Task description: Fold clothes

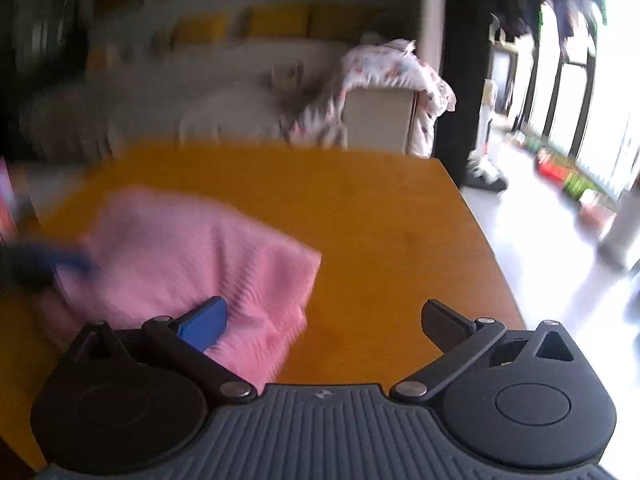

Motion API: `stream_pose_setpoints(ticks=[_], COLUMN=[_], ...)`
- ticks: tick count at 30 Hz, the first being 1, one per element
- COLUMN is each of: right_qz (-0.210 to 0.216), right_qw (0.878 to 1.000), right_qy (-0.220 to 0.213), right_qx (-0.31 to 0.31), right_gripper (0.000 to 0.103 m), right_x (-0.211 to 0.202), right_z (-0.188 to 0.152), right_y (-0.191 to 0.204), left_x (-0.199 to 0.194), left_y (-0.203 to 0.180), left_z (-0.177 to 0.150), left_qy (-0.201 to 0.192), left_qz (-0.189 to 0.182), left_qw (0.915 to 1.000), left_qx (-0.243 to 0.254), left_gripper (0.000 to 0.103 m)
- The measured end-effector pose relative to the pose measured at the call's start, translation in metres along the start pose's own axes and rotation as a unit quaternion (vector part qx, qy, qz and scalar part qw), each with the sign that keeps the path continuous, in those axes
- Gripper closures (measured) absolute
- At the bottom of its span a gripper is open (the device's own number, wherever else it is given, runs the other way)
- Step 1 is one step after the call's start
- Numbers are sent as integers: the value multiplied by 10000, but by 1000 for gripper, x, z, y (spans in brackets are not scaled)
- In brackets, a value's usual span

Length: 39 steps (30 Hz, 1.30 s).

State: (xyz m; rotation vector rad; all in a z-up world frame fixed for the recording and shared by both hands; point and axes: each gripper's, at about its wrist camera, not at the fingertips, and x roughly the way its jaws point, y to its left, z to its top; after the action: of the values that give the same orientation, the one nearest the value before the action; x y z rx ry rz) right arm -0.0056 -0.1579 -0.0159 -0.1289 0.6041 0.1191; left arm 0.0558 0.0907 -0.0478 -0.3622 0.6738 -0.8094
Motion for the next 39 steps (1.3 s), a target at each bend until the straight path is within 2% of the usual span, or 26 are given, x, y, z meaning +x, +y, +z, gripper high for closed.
stream_pose_setpoints(ticks=[2, 4, 6, 9, 13, 15, 18, 19, 24, 27, 29, 31, 33, 36, 39], right_qz=[-296, -326, -24, 503, 800, 738, 438, 346, 213, 407, 774, 1345, 1516, 1347, 1293], right_qw=[9988, 9983, 9995, 9981, 9910, 9915, 9970, 9982, 9994, 9989, 9966, 9904, 9874, 9888, 9883], right_qy=[-192, -190, -125, -269, -459, -450, -225, -159, -166, -221, -225, -211, -363, -631, -727], right_qx=[-346, -435, -297, 244, 968, 976, 599, 462, 196, -38, -156, -218, -291, -88, 345], right_gripper=[0, 0, 0, 0, 0, 0, 0, 0, 0, 0, 0, 0, 0, 0, 0], right_x=[0, -2, -9, -17, -16, 0, 28, 34, 28, 8, -7, -22, -35, -40, -32], right_z=[-10, -6, 1, 18, 36, 42, 43, 39, 19, 10, 3, -2, -3, 8, 20], right_y=[16, 20, 12, -15, -45, -48, -39, -34, -13, 7, 23, 35, 40, 35, 25], left_x=[-4, -11, -22, -41, -44, -31, -6, -2, -10, -18, -22, -29, -40, -65, -85], left_y=[0, -1, -6, -12, -15, -18, -15, -9, 24, 42, 54, 67, 75, 74, 68], left_z=[2, 4, 5, 0, -11, -17, -26, -25, 1, 22, 33, 42, 49, 50, 40], left_qy=[-22, -60, -108, -148, 110, 345, 653, 660, 150, -188, -402, -601, -772, -920, -837], left_qz=[39, 163, 350, 234, -706, -1165, -1062, -919, -85, 337, 535, 574, 551, 541, 395], left_qw=[9999, 9995, 9985, 9967, 9867, 9798, 9756, 9755, 9828, 9843, 9820, 9773, 9737, 9757, 9792], left_qx=[-111, -247, -405, -763, -1460, -1586, -1806, -1888, -1839, -1723, -1766, -1948, -2072, -1915, -1803], left_gripper=[12, 12, 10, 9, 6, 4, 4, 4, 4, 4, 4, 4, 4, 4, 4])
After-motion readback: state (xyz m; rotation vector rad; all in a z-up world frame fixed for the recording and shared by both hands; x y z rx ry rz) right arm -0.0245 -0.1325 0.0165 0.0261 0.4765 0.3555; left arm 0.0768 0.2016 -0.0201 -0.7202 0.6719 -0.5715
